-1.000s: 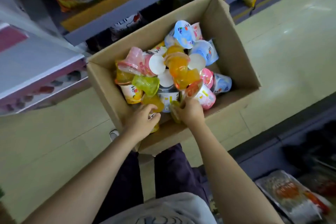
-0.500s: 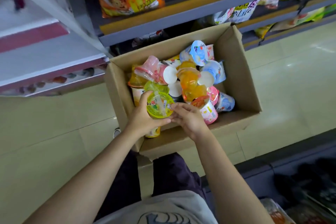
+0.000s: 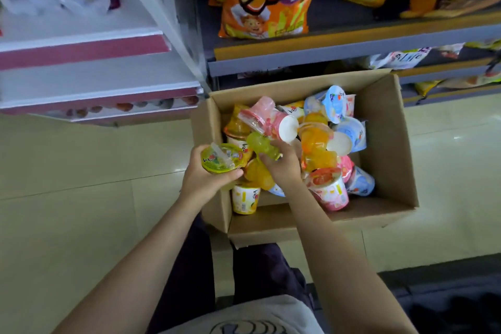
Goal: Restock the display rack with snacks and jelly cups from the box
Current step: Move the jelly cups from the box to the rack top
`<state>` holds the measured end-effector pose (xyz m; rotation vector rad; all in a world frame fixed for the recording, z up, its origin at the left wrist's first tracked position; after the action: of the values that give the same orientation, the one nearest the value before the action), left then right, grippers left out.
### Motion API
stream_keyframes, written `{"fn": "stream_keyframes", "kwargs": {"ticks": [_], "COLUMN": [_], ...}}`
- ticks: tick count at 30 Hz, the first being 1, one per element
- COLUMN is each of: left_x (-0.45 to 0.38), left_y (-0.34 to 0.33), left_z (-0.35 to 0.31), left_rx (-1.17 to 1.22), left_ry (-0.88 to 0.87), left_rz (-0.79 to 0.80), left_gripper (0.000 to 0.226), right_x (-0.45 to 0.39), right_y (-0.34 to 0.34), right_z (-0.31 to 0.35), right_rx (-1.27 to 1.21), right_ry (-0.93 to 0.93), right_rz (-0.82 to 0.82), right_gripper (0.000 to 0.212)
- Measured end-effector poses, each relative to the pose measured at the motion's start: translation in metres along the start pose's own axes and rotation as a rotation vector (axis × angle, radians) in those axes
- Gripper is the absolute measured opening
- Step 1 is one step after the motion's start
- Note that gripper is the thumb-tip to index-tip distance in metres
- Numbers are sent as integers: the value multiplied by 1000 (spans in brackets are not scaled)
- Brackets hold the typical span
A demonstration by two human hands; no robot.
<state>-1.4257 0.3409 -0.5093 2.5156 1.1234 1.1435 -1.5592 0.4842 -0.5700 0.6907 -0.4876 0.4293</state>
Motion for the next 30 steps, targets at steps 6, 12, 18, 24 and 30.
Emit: {"fn": "stream_keyframes", "kwargs": {"ticks": [6, 12, 18, 24, 30], "left_x": [-8, -7, -4, 4, 21], "left_y": [10, 21, 24, 30, 51], "left_z": [-5, 7, 13, 9, -19], "left_rx": [101, 186, 253, 247, 328], "left_ry": [48, 88, 128, 130, 52], "left_rz": [-36, -30, -27, -28, -18], "left_gripper": [78, 73, 97, 84, 78], "right_x": [-26, -45, -33, 0, 58], "right_y": [-40, -47, -52, -36, -10], "right_z": [-6, -10, -8, 0, 52], "right_rx": [265, 530, 343, 73, -220], "right_ry": [40, 96, 51, -49, -41], "right_rz": [40, -14, 34, 70, 73], "right_gripper": [69, 60, 53, 48, 53]}}
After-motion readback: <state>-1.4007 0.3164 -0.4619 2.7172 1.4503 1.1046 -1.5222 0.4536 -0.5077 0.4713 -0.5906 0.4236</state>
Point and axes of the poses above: each hand's wrist, its own x-axis away from the middle knuckle, its own y-axis out of the back of the hand, z = x × y, the point moved 1 cm from there along -x, towards the middle knuckle, and after that the axes turned 7 degrees about -z, right-handed, at the moved point
